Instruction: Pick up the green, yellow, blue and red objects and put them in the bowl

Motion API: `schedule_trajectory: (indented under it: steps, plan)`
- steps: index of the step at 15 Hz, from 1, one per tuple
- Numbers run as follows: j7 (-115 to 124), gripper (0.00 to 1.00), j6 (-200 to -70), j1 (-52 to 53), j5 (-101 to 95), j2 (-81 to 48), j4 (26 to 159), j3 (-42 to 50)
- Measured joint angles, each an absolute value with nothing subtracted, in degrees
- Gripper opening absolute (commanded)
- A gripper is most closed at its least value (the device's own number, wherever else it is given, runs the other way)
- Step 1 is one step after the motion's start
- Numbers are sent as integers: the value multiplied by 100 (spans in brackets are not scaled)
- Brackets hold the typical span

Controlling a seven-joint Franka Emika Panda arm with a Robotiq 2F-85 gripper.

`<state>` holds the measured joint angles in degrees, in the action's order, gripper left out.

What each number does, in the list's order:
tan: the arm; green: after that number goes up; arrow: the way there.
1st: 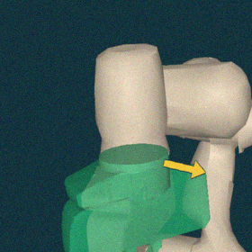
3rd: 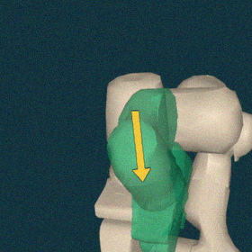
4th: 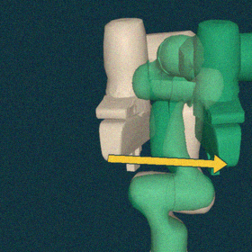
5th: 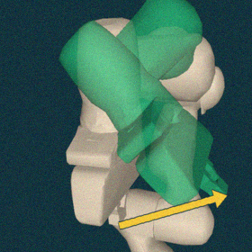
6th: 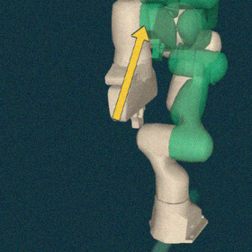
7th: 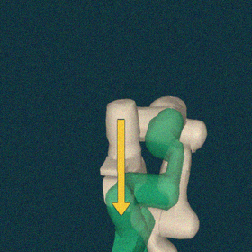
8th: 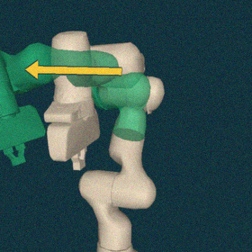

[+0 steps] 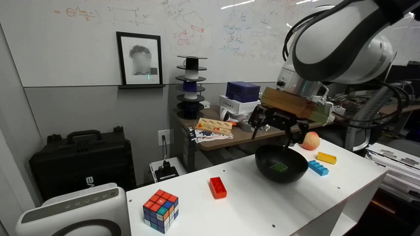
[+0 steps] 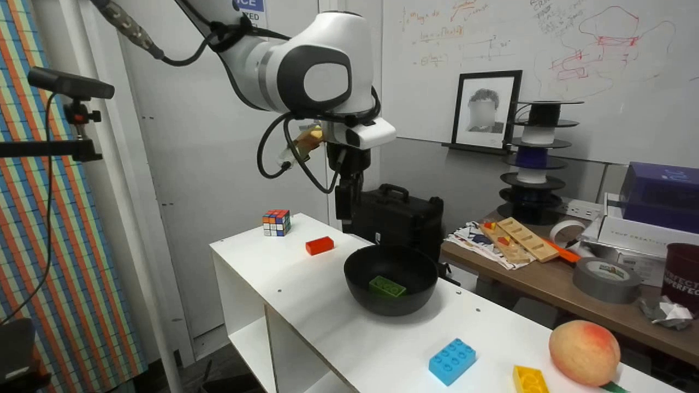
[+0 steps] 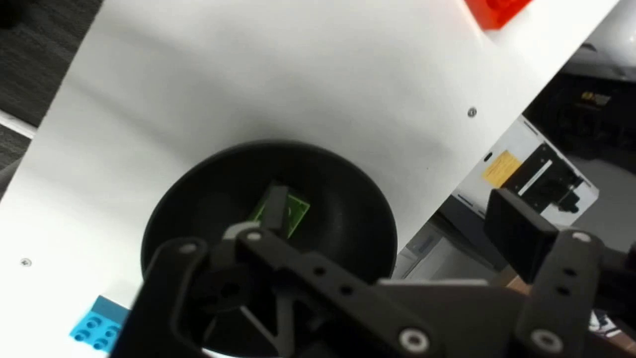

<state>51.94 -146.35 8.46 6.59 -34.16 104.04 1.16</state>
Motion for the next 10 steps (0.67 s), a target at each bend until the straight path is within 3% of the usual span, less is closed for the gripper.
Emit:
schedule_trajectory:
  steps: [10]
  plan:
    - [4638,100,-13421,1785,-857,-4073,10000,170]
